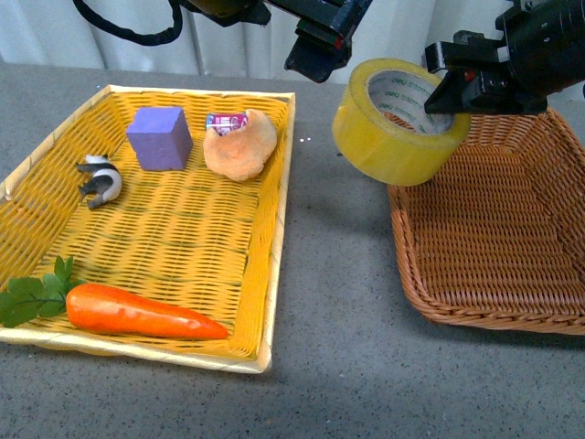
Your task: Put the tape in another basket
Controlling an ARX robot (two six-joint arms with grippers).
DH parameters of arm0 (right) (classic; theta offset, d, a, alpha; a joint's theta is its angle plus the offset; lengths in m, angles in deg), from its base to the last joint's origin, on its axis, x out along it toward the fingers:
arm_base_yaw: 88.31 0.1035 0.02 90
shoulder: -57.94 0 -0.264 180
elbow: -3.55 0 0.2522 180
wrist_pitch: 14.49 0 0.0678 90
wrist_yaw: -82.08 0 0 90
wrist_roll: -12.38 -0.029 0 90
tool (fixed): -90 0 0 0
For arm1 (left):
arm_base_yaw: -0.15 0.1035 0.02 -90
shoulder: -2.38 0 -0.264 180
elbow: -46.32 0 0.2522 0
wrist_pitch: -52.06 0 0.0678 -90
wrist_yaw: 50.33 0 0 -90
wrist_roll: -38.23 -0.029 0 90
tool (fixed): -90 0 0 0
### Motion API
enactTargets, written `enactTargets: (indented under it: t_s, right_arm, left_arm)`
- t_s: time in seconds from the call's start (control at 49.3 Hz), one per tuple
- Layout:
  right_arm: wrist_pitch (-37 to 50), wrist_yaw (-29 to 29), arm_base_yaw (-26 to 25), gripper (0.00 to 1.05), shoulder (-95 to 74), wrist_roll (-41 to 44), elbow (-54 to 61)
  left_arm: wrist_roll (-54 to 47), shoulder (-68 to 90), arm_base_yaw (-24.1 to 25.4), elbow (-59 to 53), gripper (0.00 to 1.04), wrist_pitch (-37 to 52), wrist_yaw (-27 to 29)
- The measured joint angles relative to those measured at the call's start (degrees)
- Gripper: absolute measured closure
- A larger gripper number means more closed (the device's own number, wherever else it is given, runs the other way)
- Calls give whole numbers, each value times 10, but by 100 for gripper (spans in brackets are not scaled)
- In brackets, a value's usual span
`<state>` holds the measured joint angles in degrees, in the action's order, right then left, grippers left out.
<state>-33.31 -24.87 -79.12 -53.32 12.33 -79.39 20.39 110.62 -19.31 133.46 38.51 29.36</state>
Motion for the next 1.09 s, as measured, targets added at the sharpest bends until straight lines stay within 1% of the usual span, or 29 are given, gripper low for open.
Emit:
enactTargets:
  t_s: [0.041,0.122,0.264,0.385,0.486,0.608,0.77,0.851,0.872,0.892,0.953,0.993,1.014,1.095]
  right_arm:
    - [-3,6,-7,89,-3,1,0]
    - [-9,17,-21,89,-7,4,0]
    - [-10,37,-54,89,-17,10,5]
    - [-9,48,-83,89,-37,16,14]
    - [-9,52,-91,89,-58,20,24]
    - [-8,56,-89,89,-76,24,40]
    - [12,92,-83,89,-92,34,52]
    - [16,97,-83,89,-92,37,54]
    - [17,97,-83,87,-92,38,54]
    - [18,97,-83,81,-92,37,55]
    - [24,97,-83,71,-92,37,57]
    - [39,102,-83,62,-91,37,62]
    - [43,104,-83,60,-90,37,64]
    - [78,110,-85,46,-79,36,79]
  left_arm:
    - [6,0,4,-2,7,16,17]
    - [24,1,12,-6,6,43,45]
    - [66,2,37,-17,7,98,120]
    - [103,6,58,-33,6,125,160]
    - [118,8,67,-46,7,131,172]
    - [131,10,69,-52,6,138,186]
    - [144,10,71,-52,7,141,201]
    - [148,10,74,-52,6,141,208]
    - [149,10,74,-52,6,141,209]
    - [149,10,74,-52,6,142,213]
    - [149,10,75,-52,6,146,218]
    - [150,10,76,-53,7,154,226]
    - [150,10,76,-54,6,156,229]
    - [149,9,77,-63,7,179,243]
